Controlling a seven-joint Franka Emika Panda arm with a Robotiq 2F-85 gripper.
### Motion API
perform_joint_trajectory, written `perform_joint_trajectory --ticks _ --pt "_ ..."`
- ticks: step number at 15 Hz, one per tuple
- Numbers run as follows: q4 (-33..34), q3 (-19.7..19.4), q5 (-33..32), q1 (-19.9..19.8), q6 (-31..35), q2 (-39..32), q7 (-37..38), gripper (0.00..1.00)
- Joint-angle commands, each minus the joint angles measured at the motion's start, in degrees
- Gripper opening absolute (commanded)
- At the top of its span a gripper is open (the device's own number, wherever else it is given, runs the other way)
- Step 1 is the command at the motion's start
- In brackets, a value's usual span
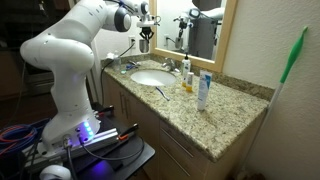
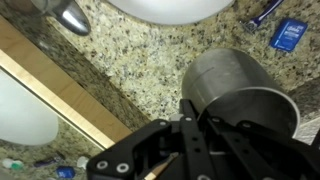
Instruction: Close the faucet, move the cup to the right of the counter, then pick the toothbrush and put it in the cup
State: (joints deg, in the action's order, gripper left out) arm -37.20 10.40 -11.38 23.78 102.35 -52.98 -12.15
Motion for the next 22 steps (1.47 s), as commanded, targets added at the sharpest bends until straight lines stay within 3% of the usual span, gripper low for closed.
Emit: perform_joint_trajectory --ticks 1,3,7,9,10,11,14,15,16,17,19,22 --pt "-8.7 -1.1 -0.3 -0.2 -8.6 8.9 5.9 0.02" --pt "-12.4 -0.5 0.7 -0.8 -10.7 12.3 8.7 0.02" --pt "-22.3 -0.8 0.9 -1.5 -5.4 19.0 17.0 0.02" --pt "-26.8 -2.1 0.0 -1.4 -2.3 21.8 24.9 0.02" --pt "-29.2 -2.0 -1.3 -1.8 0.6 23.1 22.2 0.02" --pt "-20.1 -1.6 -0.4 -0.7 -4.3 17.5 21.7 0.07" --pt "-24.6 -2.1 -0.6 -1.2 -1.3 20.1 21.7 0.07" --pt "-25.1 -2.1 -0.6 -1.3 -1.1 20.4 21.8 0.02" --pt "-20.0 -2.5 -0.2 -0.5 -4.0 16.9 21.3 0.02" --pt "-19.5 -3.2 -1.4 0.0 -5.5 16.1 21.6 0.02" --pt "-25.0 -2.9 -2.5 -1.1 -4.5 18.2 19.6 0.02" --pt "-37.2 -2.6 -3.5 -2.7 3.0 24.3 18.3 0.02"
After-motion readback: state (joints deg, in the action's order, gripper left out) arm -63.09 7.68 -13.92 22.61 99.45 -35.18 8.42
